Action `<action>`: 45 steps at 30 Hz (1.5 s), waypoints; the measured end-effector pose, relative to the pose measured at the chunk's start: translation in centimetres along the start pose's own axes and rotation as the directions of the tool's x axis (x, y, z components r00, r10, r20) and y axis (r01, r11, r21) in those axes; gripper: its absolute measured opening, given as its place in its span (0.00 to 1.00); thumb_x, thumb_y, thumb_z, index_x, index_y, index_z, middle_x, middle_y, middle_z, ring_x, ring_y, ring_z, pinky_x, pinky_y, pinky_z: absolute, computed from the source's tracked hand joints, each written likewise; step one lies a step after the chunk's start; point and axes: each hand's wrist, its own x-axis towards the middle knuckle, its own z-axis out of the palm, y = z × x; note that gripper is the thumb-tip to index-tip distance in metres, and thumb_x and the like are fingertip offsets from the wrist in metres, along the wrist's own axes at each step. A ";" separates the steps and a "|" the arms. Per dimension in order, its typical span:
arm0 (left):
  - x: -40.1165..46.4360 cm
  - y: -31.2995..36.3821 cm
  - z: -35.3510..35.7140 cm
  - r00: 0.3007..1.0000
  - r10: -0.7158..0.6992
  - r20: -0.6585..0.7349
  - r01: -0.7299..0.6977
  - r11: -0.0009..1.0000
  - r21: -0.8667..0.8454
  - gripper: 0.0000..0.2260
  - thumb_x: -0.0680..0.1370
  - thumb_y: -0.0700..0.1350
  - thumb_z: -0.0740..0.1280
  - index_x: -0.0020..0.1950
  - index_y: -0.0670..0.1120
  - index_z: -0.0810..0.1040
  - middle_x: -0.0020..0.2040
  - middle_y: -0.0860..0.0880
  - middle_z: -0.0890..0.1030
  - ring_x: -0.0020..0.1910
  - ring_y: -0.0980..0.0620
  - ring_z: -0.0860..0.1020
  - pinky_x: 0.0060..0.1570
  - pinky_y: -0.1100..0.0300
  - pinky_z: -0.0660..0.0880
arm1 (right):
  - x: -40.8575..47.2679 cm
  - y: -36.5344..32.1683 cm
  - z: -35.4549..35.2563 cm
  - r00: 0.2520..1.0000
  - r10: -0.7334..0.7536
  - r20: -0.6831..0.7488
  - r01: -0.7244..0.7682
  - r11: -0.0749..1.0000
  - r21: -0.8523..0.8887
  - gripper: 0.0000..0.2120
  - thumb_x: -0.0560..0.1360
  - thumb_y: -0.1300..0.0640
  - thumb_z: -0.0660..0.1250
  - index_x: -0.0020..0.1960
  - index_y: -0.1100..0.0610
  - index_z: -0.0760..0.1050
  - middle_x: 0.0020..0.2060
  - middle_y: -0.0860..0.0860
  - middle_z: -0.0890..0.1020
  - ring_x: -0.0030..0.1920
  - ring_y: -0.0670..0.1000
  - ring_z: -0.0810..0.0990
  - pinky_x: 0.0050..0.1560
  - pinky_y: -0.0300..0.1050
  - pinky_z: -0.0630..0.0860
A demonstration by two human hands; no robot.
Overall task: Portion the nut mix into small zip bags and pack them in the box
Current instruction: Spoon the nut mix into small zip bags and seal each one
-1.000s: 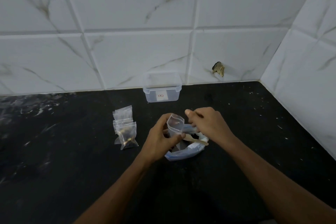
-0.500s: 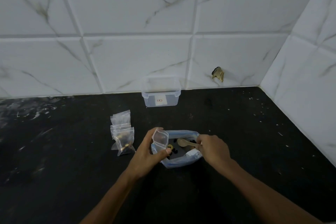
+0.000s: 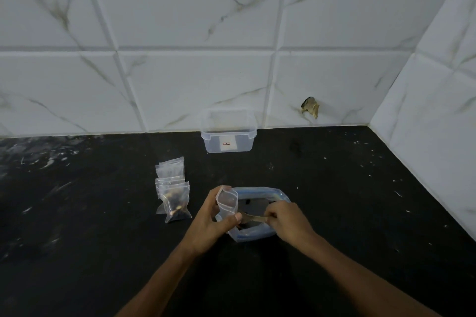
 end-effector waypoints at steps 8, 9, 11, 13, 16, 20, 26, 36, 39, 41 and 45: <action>-0.1 0.2 0.1 0.999 -0.033 0.031 0.033 0.999 0.011 0.26 0.69 0.55 0.74 0.63 0.68 0.69 0.61 0.61 0.76 0.61 0.61 0.77 0.56 0.57 0.78 | 0.3 -1.1 0.3 0.936 0.265 0.231 -0.343 0.830 0.440 0.07 0.78 0.63 0.63 0.49 0.57 0.80 0.39 0.54 0.80 0.34 0.46 0.76 0.32 0.36 0.72; 0.0 0.2 0.0 0.999 -0.034 0.033 0.033 0.999 0.022 0.26 0.68 0.56 0.74 0.63 0.69 0.69 0.62 0.60 0.76 0.61 0.61 0.77 0.58 0.56 0.77 | 0.4 -1.4 0.4 0.924 0.293 0.245 -0.379 0.773 0.509 0.07 0.77 0.63 0.63 0.49 0.57 0.80 0.39 0.54 0.80 0.34 0.47 0.76 0.32 0.37 0.72; 0.0 0.1 -0.2 0.999 -0.033 0.027 0.032 0.999 0.038 0.26 0.68 0.57 0.74 0.63 0.70 0.69 0.63 0.59 0.75 0.62 0.60 0.76 0.61 0.54 0.76 | 0.6 -1.8 0.5 0.903 0.336 0.268 -0.429 0.666 0.610 0.07 0.78 0.63 0.63 0.49 0.58 0.79 0.39 0.55 0.80 0.35 0.47 0.77 0.33 0.37 0.74; 0.0 0.1 -0.3 0.999 -0.035 0.021 0.034 0.999 0.042 0.26 0.67 0.58 0.74 0.62 0.70 0.69 0.64 0.58 0.75 0.62 0.59 0.77 0.61 0.53 0.76 | 0.6 -1.7 0.5 0.886 0.372 0.278 -0.457 0.590 0.666 0.06 0.78 0.64 0.63 0.50 0.58 0.79 0.40 0.55 0.80 0.35 0.47 0.77 0.33 0.38 0.74; -0.1 0.1 -0.5 0.999 -0.039 0.018 0.039 0.999 0.038 0.27 0.67 0.58 0.75 0.63 0.69 0.69 0.64 0.55 0.75 0.62 0.54 0.77 0.62 0.50 0.77 | 0.5 -1.3 0.3 0.871 0.403 0.281 -0.473 0.536 0.699 0.05 0.78 0.64 0.64 0.50 0.59 0.79 0.40 0.55 0.81 0.35 0.47 0.78 0.32 0.38 0.75; -0.1 0.3 -0.5 0.999 -0.045 0.002 0.045 0.998 0.033 0.29 0.66 0.59 0.75 0.65 0.67 0.68 0.64 0.55 0.76 0.63 0.53 0.77 0.61 0.50 0.77 | -0.1 -0.8 -0.7 0.874 0.401 0.273 -0.463 0.518 0.720 0.06 0.77 0.65 0.64 0.51 0.60 0.79 0.40 0.55 0.81 0.35 0.47 0.78 0.33 0.38 0.75; 0.6 0.9 -0.8 0.996 0.009 -0.084 0.004 0.990 0.144 0.29 0.69 0.55 0.75 0.66 0.67 0.66 0.60 0.63 0.77 0.63 0.59 0.75 0.62 0.51 0.76 | -1.1 -0.4 -3.9 0.891 0.392 0.227 -0.417 0.512 0.751 0.06 0.78 0.65 0.64 0.50 0.62 0.80 0.38 0.56 0.81 0.34 0.47 0.77 0.34 0.39 0.74; 2.8 2.2 0.5 0.979 0.107 -0.174 -0.039 0.935 0.353 0.33 0.67 0.56 0.74 0.69 0.60 0.65 0.62 0.58 0.75 0.62 0.58 0.74 0.62 0.52 0.75 | -3.0 -2.4 -12.5 0.956 0.279 0.088 -0.249 0.618 0.746 0.07 0.78 0.62 0.64 0.49 0.60 0.82 0.37 0.54 0.81 0.33 0.46 0.76 0.31 0.38 0.72; 3.3 2.7 1.2 0.976 0.106 -0.192 -0.029 0.929 0.368 0.34 0.67 0.57 0.75 0.69 0.59 0.65 0.64 0.56 0.75 0.62 0.56 0.74 0.60 0.54 0.76 | -3.5 -3.4 -13.5 0.975 0.221 0.028 -0.180 0.708 0.682 0.07 0.78 0.62 0.65 0.48 0.59 0.82 0.37 0.54 0.82 0.31 0.46 0.77 0.31 0.38 0.74; 3.6 3.1 1.7 0.972 0.109 -0.207 -0.029 0.933 0.358 0.33 0.69 0.53 0.76 0.70 0.56 0.65 0.64 0.55 0.75 0.62 0.56 0.74 0.60 0.54 0.77 | -3.8 -4.0 -13.4 0.985 0.163 -0.051 -0.103 0.806 0.583 0.06 0.78 0.62 0.65 0.48 0.57 0.82 0.37 0.54 0.82 0.31 0.46 0.78 0.30 0.37 0.74; 3.8 3.4 2.5 0.968 0.121 -0.221 -0.038 0.937 0.347 0.31 0.70 0.51 0.77 0.69 0.56 0.66 0.62 0.56 0.75 0.60 0.57 0.75 0.58 0.52 0.78 | -4.3 -5.5 -12.0 0.970 -0.012 -0.241 0.061 0.978 0.197 0.07 0.79 0.58 0.64 0.47 0.53 0.81 0.35 0.49 0.82 0.28 0.42 0.79 0.27 0.30 0.71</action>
